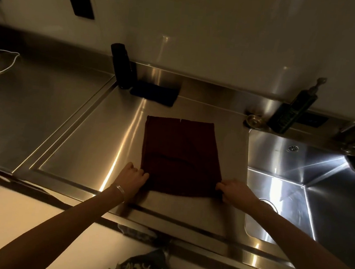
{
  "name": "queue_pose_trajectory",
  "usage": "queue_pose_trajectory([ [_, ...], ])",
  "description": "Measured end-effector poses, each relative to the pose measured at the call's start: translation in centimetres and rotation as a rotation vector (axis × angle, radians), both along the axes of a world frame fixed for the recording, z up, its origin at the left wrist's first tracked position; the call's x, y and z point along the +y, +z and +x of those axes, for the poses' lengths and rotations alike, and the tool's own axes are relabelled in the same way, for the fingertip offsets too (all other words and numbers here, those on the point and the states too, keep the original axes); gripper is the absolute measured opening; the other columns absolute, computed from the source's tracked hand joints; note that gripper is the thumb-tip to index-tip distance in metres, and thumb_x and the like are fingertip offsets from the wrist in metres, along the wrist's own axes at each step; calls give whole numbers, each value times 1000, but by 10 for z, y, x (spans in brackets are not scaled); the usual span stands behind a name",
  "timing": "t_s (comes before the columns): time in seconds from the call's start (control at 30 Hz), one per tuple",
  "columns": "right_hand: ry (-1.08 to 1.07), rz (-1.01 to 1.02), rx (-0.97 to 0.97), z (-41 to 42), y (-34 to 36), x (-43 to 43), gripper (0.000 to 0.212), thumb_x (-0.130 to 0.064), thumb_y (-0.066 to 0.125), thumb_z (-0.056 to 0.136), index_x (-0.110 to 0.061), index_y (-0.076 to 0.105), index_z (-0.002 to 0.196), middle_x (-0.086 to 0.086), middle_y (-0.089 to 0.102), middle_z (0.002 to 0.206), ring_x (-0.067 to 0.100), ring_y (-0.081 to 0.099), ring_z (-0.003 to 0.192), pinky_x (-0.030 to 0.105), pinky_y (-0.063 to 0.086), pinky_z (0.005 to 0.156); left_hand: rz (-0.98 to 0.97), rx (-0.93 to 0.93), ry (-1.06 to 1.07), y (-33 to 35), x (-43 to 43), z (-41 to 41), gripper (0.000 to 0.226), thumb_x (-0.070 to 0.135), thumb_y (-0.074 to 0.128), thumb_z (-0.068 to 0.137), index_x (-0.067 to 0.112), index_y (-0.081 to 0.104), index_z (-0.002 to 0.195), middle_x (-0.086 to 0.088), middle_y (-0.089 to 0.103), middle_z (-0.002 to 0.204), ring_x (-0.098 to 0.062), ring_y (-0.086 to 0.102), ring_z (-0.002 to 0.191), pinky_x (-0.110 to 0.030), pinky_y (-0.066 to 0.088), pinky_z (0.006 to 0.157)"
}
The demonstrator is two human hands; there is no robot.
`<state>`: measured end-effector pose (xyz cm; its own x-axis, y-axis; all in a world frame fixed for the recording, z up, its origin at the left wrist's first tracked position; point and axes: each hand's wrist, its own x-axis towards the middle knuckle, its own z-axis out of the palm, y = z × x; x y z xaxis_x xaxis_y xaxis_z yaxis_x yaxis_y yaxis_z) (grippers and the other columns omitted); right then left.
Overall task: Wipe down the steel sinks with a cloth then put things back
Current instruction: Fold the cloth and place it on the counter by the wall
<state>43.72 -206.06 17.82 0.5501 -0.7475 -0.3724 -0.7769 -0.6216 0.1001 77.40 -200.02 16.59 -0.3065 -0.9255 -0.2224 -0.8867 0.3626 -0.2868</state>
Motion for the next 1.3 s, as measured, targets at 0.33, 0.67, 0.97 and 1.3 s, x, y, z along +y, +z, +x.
queue_pose_trajectory([
  [0.33,-242,94,-520,4,72,-23,19,-8,54,90,-5,60,108,18,65,95,21,55,79,25,31,65,56,626,250,46,-8,25,34,33,43,78,11,59,97,-1,51,88,-25,56,85,-30,40,72],
  [0.67,5,276,-267,5,90,-34,25,-20,63,90,-7,63,111,11,64,107,21,59,96,15,33,73,-8,-33,-65,34,-3,38,23,22,42,93,22,56,112,4,64,108,-17,56,102,-32,34,98],
  [0.97,32,100,-310,-7,96,-21,20,-19,62,88,-16,69,107,2,69,101,18,62,92,19,35,72,18,25,69,68,-1,30,25,38,54,80,28,63,102,7,68,96,-17,63,93,-27,40,91],
  [1.3,-41,418,-267,3,81,-31,21,-9,61,84,-12,68,103,0,62,86,9,53,77,24,40,70,427,367,178,65,-22,53,25,39,71,75,28,66,97,12,64,83,-10,62,81,-28,52,74],
])
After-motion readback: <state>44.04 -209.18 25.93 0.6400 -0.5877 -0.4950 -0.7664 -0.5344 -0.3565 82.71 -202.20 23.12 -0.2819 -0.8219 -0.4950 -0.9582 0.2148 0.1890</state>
